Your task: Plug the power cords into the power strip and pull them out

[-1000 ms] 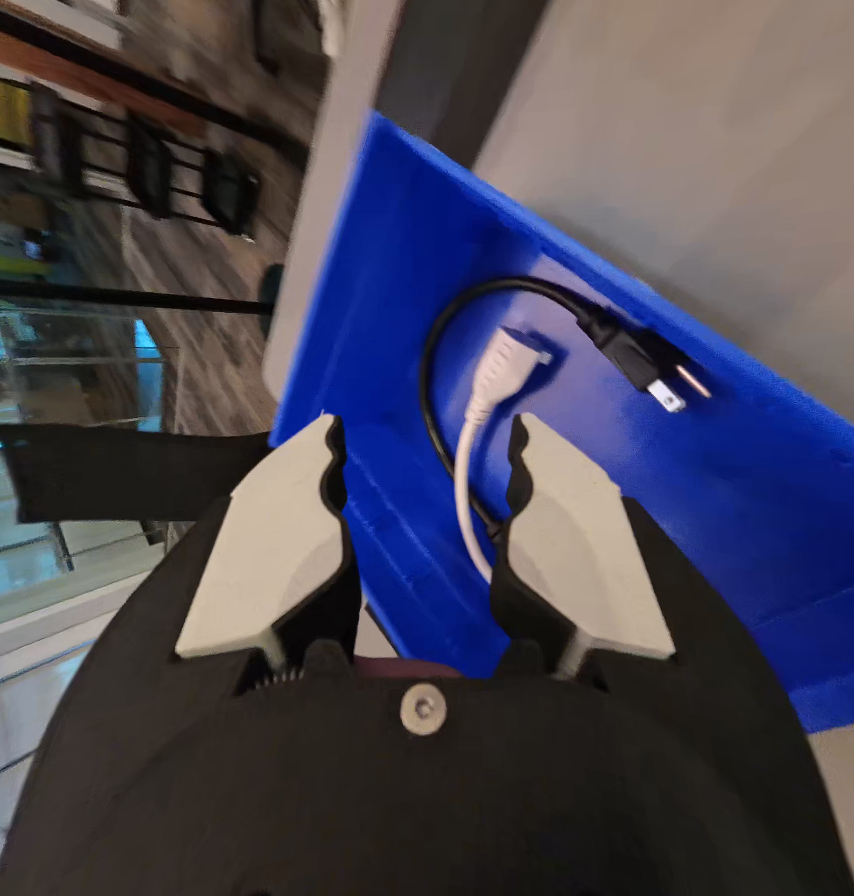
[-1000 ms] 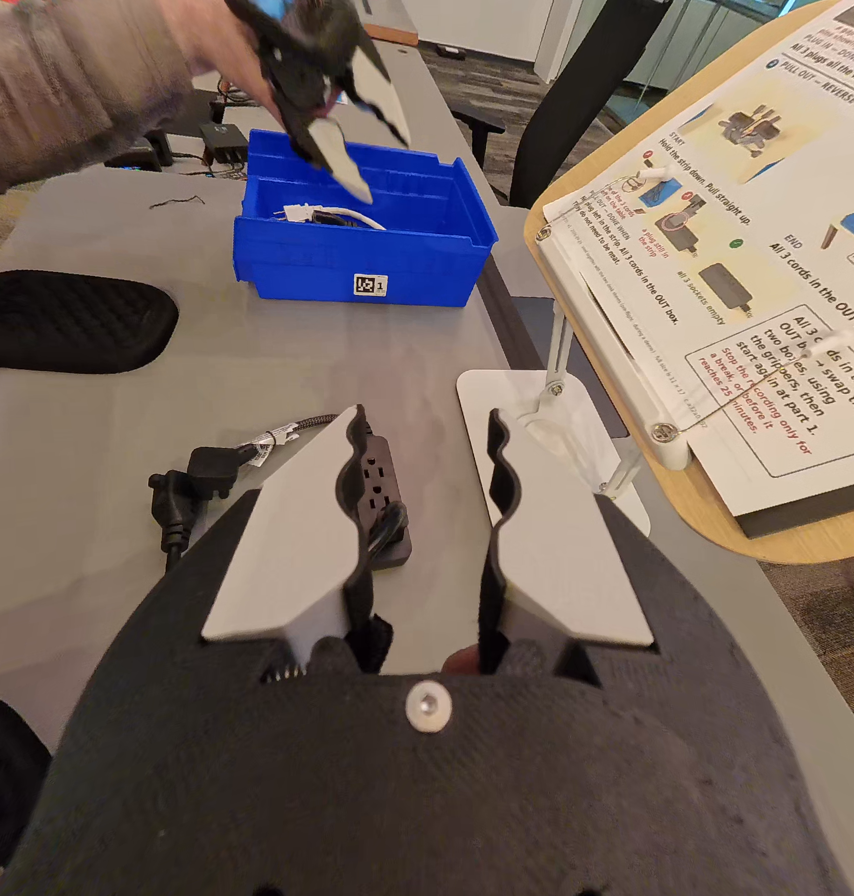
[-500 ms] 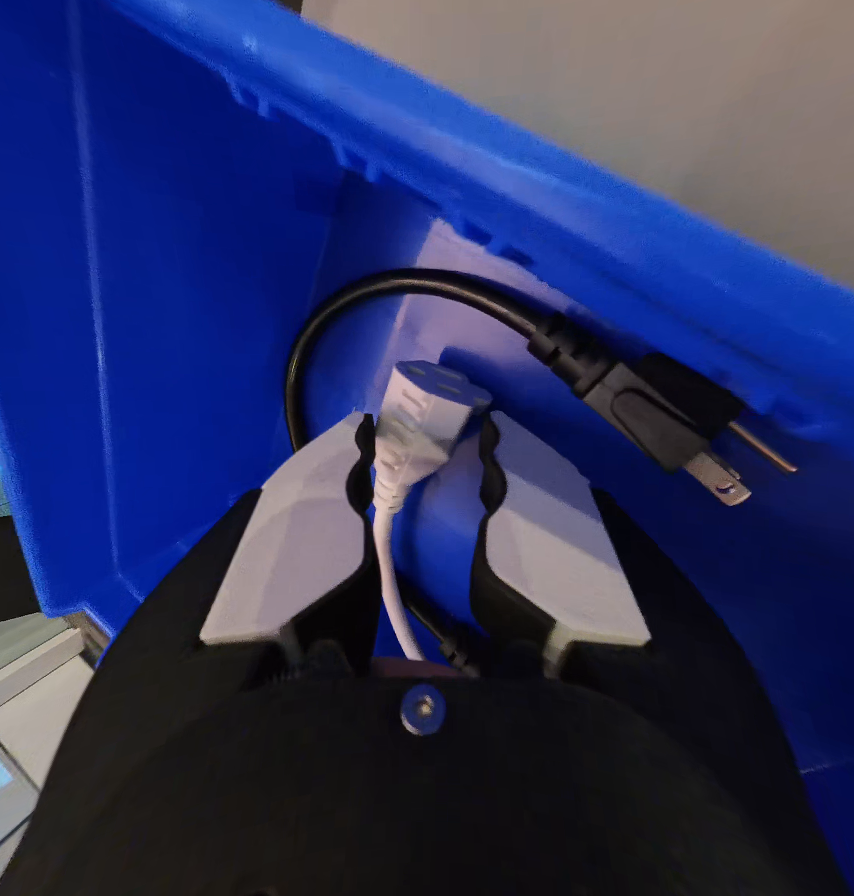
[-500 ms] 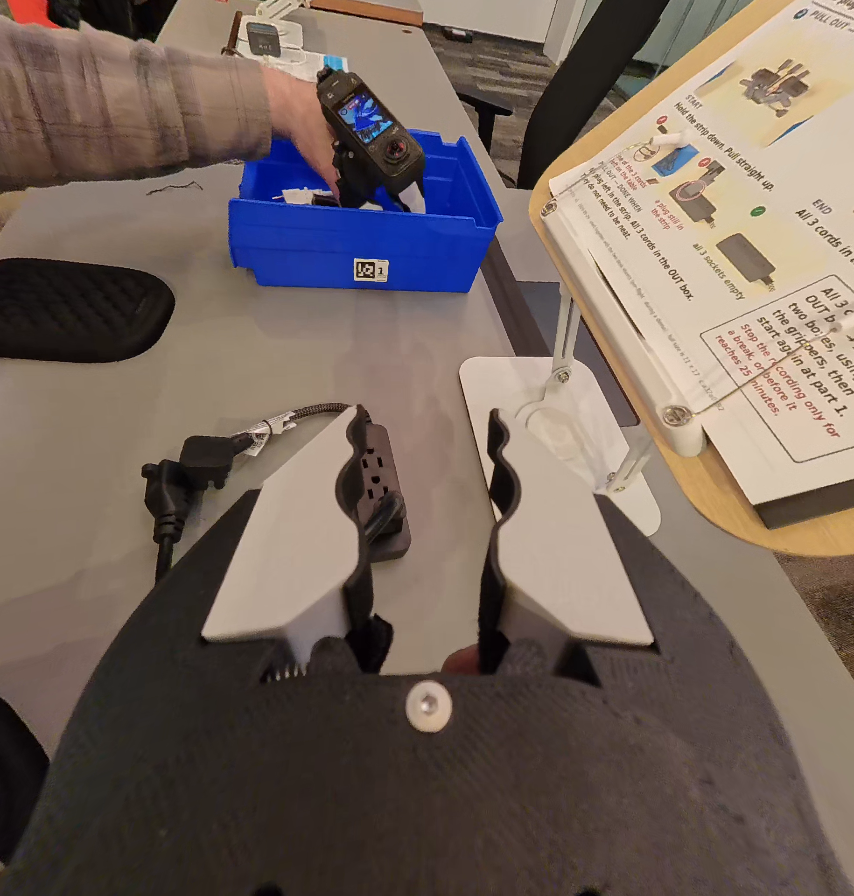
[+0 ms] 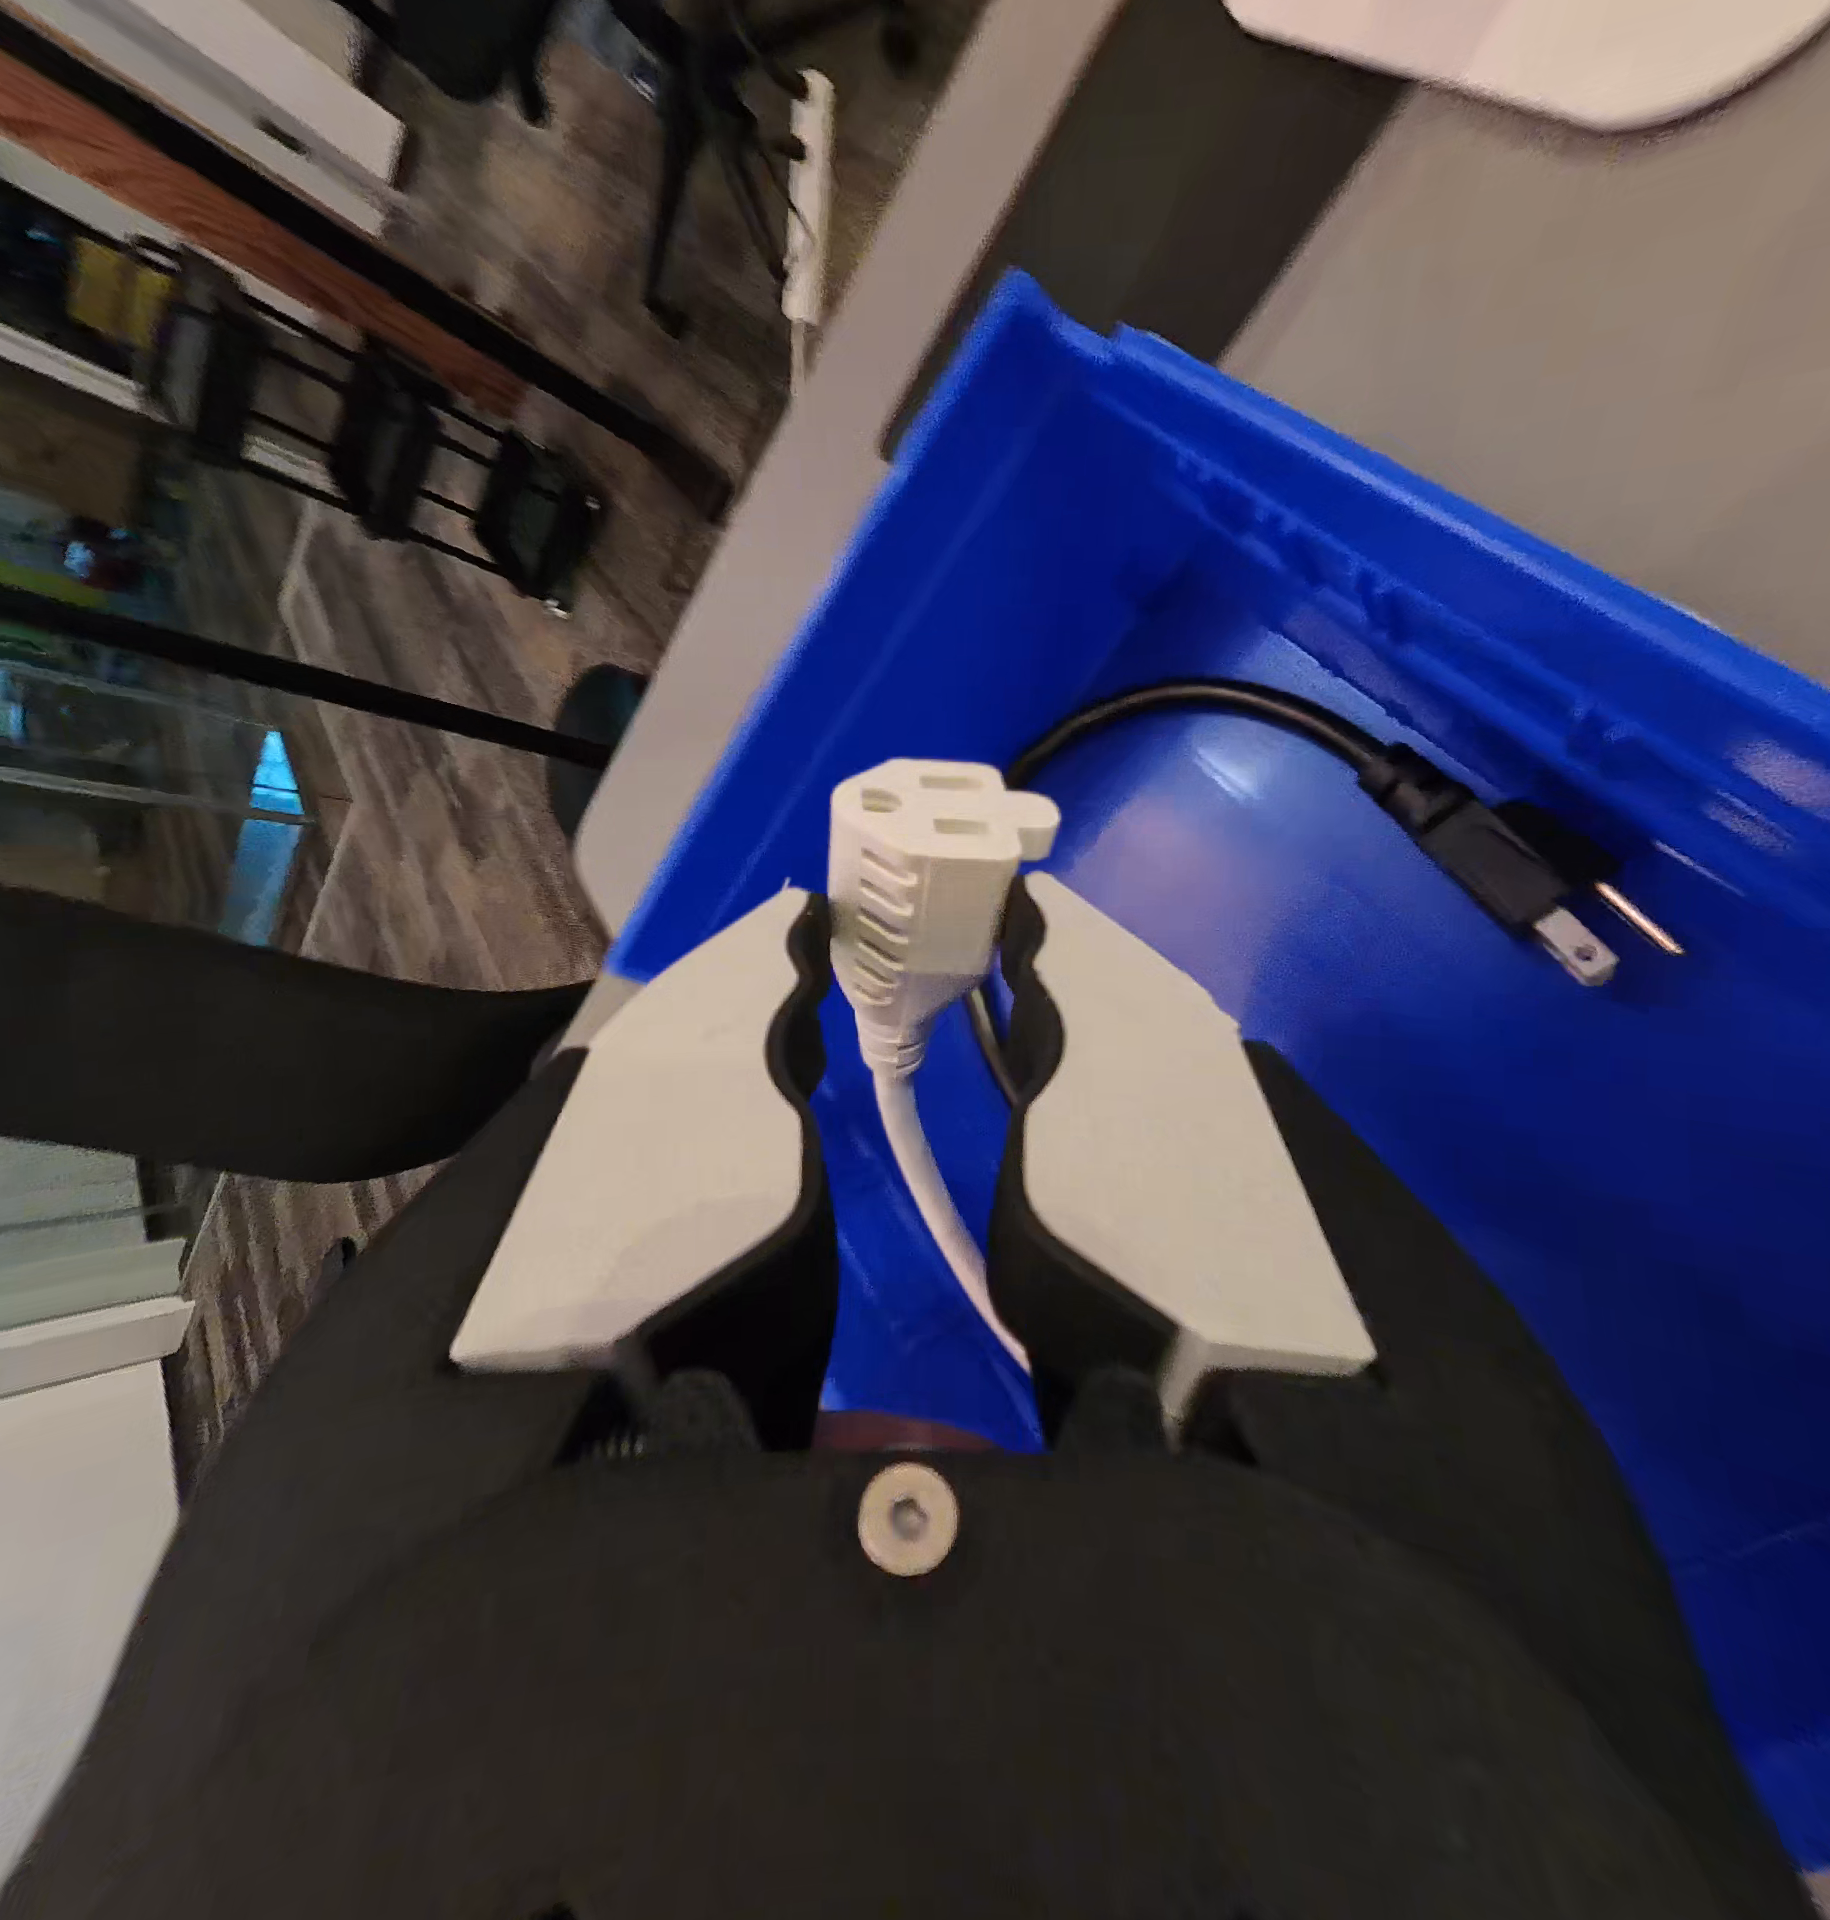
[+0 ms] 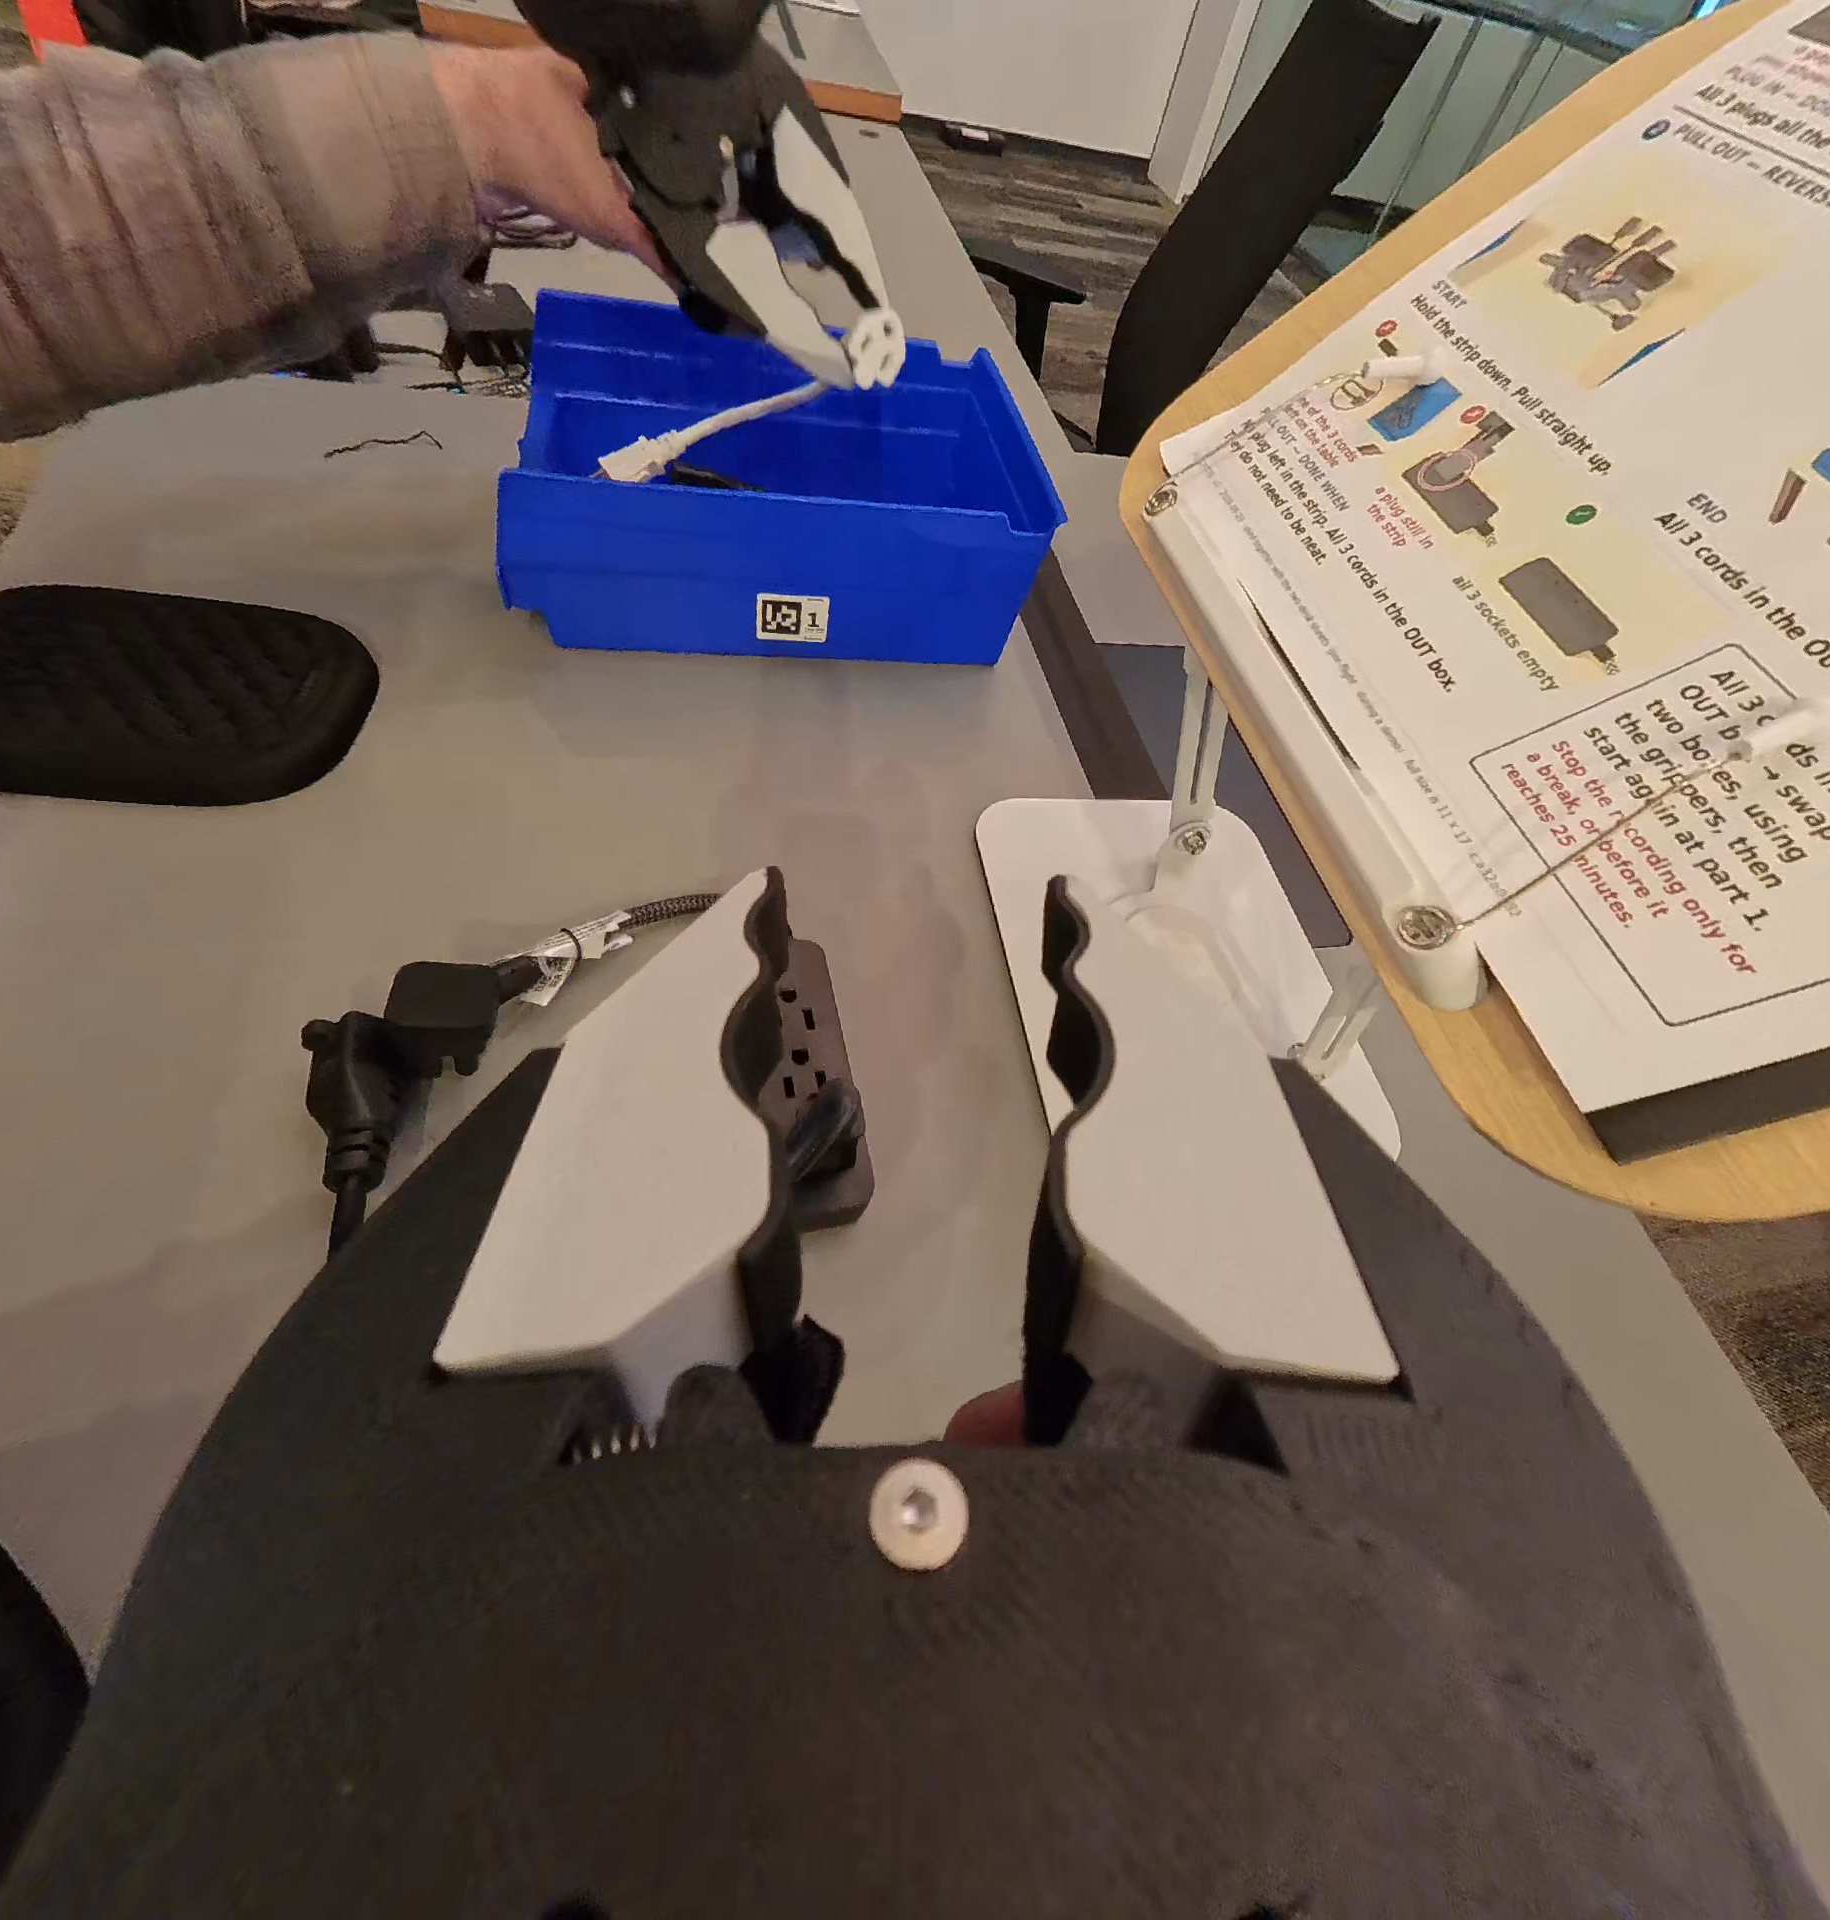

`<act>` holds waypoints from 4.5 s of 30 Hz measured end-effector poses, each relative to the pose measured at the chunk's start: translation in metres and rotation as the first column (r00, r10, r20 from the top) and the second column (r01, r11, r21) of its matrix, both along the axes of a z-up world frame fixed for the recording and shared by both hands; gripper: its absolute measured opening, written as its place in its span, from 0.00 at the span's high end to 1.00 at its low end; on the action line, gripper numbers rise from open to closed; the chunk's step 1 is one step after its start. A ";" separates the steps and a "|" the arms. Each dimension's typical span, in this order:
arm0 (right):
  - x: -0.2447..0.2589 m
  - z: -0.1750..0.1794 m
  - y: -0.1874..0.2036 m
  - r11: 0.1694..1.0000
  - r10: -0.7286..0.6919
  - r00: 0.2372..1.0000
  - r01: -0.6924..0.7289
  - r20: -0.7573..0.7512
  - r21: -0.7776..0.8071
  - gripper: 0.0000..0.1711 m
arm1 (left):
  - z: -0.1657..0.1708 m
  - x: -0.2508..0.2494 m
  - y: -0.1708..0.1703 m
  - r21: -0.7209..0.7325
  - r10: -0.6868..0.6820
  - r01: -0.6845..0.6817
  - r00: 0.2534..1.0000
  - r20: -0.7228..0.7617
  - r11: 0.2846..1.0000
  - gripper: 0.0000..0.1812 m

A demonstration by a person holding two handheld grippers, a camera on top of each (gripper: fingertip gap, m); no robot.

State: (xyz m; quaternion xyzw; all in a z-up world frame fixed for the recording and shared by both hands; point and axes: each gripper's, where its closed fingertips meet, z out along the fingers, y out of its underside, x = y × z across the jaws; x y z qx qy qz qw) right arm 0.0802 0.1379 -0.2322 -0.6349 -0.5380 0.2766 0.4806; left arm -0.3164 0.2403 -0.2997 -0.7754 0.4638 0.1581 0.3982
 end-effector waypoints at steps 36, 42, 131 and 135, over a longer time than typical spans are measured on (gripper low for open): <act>-0.178 -0.006 -0.033 0.977 0.076 0.975 -0.114 -0.207 -0.178 0.60 | 0.243 0.226 -0.134 0.545 -0.402 0.286 0.909 0.104 0.788 0.83; -0.178 -0.024 -0.019 0.973 0.029 0.979 -0.074 -0.202 -0.217 0.64 | 0.231 0.280 -0.153 0.525 -0.482 0.383 0.874 0.060 0.760 0.83; -0.216 -0.031 -0.125 0.897 0.442 0.897 -0.442 0.011 -0.020 0.61 | 0.121 0.208 -0.223 0.123 -0.425 0.640 0.344 0.837 0.759 0.89; -0.235 -0.021 -0.132 0.886 0.464 0.877 -0.461 -0.124 0.059 0.94 | 0.130 0.216 -0.230 0.150 -0.475 0.628 0.389 0.790 0.764 0.90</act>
